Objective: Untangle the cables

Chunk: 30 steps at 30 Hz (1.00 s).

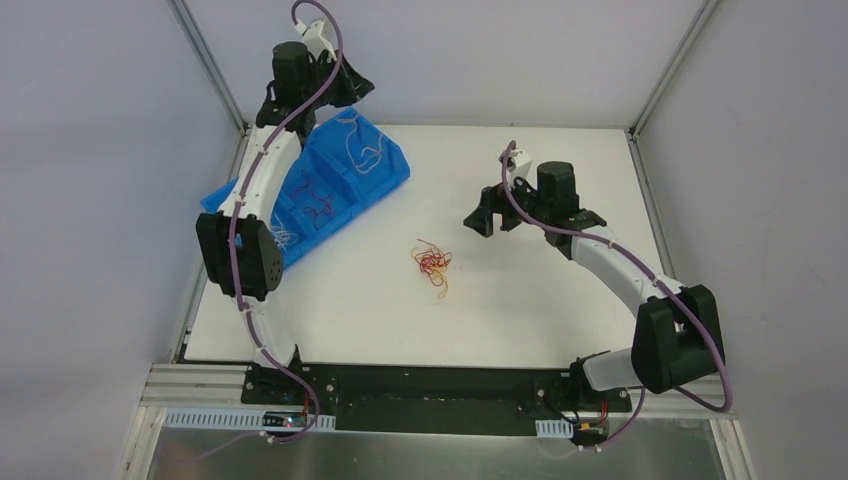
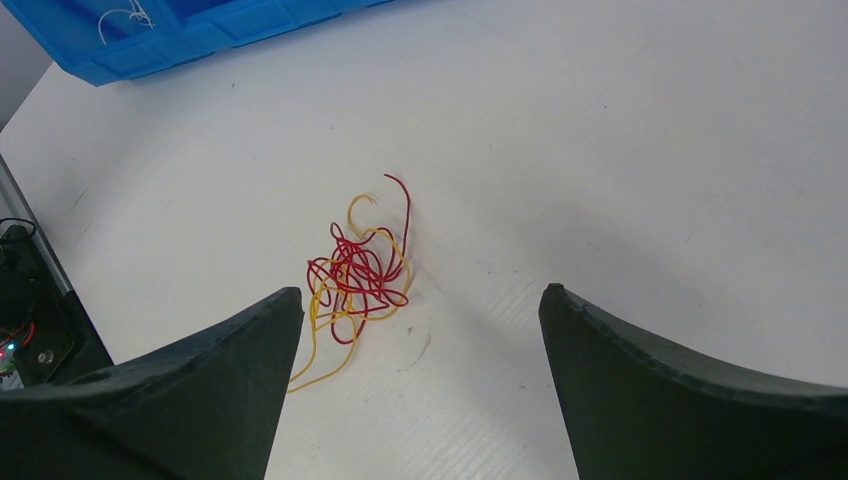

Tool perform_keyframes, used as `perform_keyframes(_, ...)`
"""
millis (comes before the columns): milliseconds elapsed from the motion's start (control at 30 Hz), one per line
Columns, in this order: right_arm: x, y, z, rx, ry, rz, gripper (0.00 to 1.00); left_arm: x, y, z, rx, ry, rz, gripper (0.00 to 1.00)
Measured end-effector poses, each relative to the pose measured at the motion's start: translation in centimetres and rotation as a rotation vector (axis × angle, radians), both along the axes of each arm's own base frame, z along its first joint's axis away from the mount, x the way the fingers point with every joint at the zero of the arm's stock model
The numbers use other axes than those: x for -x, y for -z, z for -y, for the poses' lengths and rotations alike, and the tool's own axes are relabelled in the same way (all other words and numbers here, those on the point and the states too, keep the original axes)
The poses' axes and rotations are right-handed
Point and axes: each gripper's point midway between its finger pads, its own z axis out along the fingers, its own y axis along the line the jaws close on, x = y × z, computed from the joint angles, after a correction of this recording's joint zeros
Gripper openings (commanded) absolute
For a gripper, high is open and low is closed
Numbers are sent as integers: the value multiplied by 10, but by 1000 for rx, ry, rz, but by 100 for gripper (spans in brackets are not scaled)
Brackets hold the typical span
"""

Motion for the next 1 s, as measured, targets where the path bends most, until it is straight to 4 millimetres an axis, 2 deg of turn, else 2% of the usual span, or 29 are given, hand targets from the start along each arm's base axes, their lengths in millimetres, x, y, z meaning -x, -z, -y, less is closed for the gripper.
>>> perform_keyframes(100, 0, 1, 2, 3, 2, -7, 92, -13, 23, -1, -28, -1, -16, 0)
perform_keyframes(200, 2, 4, 4, 11, 0, -20, 91, -27, 61, -2, -70, 2, -58, 0)
perform_keyframes(233, 3, 6, 5, 17, -3, -25, 90, -31, 74, -4, -85, 2, -73, 3)
perform_keyframes(367, 13, 11, 7, 44, -34, -78, 87, -41, 114, -11, -141, 7, -118, 47)
perform_keyframes(400, 14, 11, 6, 51, -42, -94, 86, -40, 121, -15, -149, 7, -132, 55)
perform_keyframes(467, 14, 9, 5, 62, -58, -125, 84, -38, 128, -23, -150, 3, -156, 63)
perform_keyframes(533, 16, 10, 4, 72, -74, -164, 82, -32, 129, -32, -144, 4, -165, 68)
perform_keyframes(633, 22, 18, 1, 92, -93, -248, 79, -9, 125, -42, -131, 11, -188, 75)
perform_keyframes(700, 24, 25, -3, 117, -106, -320, 77, 13, 113, -44, -123, 26, -185, 85)
perform_keyframes(800, 29, 37, -18, 159, -141, -403, 76, 54, 81, -35, -112, 78, -135, 97)
perform_keyframes(900, 39, 50, -39, 210, -194, -465, 76, 100, 53, -26, -103, 125, -76, 99)
perform_keyframes(1000, 48, 65, -56, 262, -234, -509, 76, 135, 46, -21, -98, 157, -52, 99)
